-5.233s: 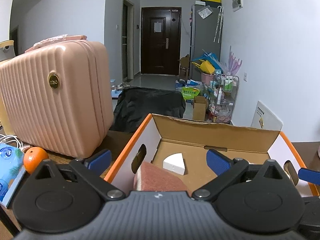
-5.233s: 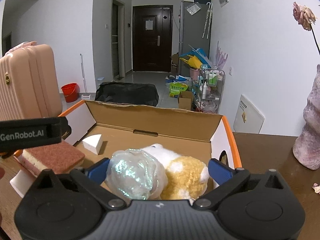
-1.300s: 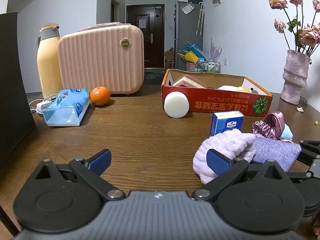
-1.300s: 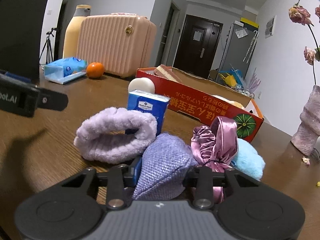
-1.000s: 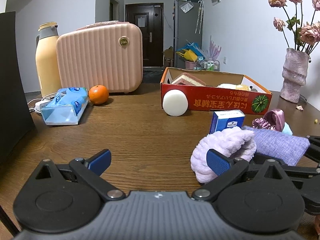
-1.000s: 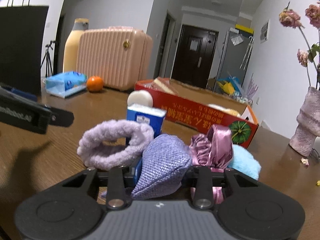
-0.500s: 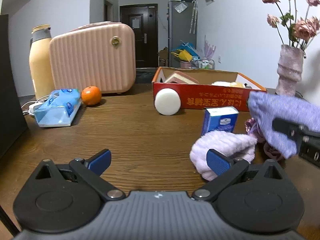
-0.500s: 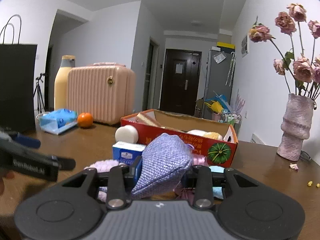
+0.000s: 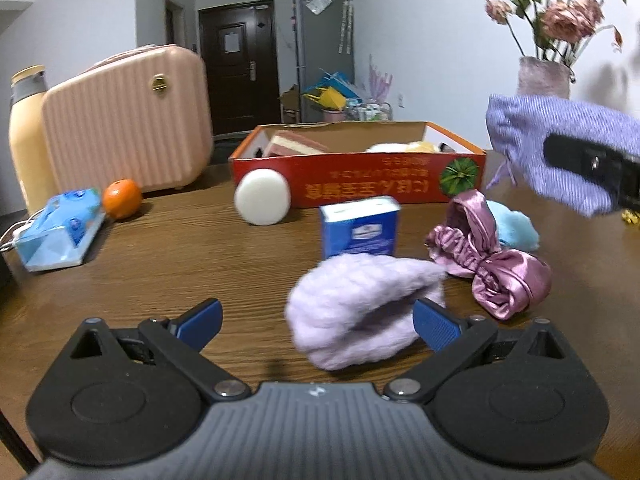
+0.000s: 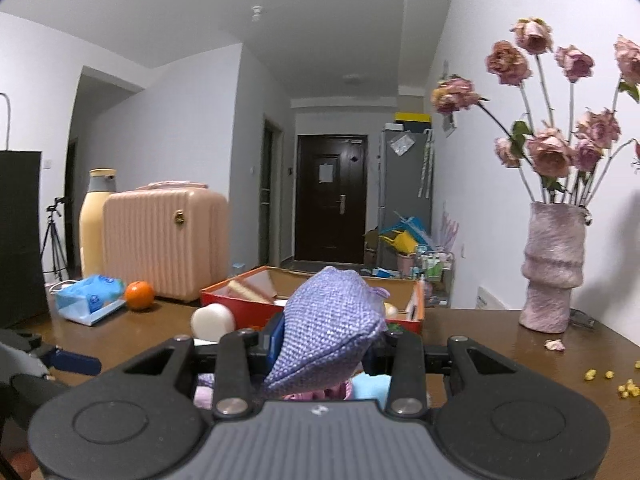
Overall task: Organize soft objects
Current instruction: 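Grasp the lavender fuzzy headband with the left tool while the right tool holds the cloth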
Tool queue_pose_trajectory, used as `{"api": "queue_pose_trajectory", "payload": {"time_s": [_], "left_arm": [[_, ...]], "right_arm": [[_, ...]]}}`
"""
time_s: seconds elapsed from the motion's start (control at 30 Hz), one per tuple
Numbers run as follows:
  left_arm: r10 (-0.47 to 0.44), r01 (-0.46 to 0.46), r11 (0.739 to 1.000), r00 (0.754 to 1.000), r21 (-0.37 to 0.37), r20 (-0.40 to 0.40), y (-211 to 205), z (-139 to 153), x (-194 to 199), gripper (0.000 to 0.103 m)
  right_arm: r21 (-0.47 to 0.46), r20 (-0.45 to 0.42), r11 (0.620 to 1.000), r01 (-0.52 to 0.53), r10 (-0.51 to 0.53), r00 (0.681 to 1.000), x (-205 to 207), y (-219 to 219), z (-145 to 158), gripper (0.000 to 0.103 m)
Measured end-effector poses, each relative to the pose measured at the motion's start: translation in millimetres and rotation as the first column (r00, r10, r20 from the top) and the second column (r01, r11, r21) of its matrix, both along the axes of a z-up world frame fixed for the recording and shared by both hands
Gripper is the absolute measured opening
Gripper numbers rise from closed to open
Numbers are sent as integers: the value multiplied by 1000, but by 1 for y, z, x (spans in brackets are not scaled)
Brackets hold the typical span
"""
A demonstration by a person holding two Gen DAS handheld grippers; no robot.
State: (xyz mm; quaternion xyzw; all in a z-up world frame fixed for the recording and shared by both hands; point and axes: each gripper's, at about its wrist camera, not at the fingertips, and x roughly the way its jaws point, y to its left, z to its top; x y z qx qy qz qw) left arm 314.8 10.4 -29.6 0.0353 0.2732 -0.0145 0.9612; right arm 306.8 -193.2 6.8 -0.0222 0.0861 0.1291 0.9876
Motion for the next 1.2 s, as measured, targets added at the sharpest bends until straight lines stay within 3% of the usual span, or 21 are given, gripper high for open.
{"api": "queue_pose_trajectory", "payload": {"time_s": [0.37, 0.63, 0.83, 0.97, 1.2], "left_arm": [[-37, 38, 999, 999, 34, -29, -31, -8, 24, 103], [-12, 15, 998, 998, 65, -57, -37, -18, 43, 103], [2, 4, 998, 995, 59, -100, -33, -24, 56, 103], [15, -12, 1000, 989, 16, -150, -23, -29, 62, 103], [21, -28, 999, 987, -45, -157, -11, -27, 62, 77]], "right_arm": [[11, -27, 997, 78, -77, 997, 13, -41, -4, 36], [12, -75, 996, 93, -92, 993, 24, -52, -11, 36], [-6, -90, 997, 76, -77, 993, 24, -46, -16, 36], [-19, -101, 997, 73, -75, 992, 25, -43, -19, 36], [-34, -105, 996, 79, -82, 991, 27, -41, -22, 36]]}}
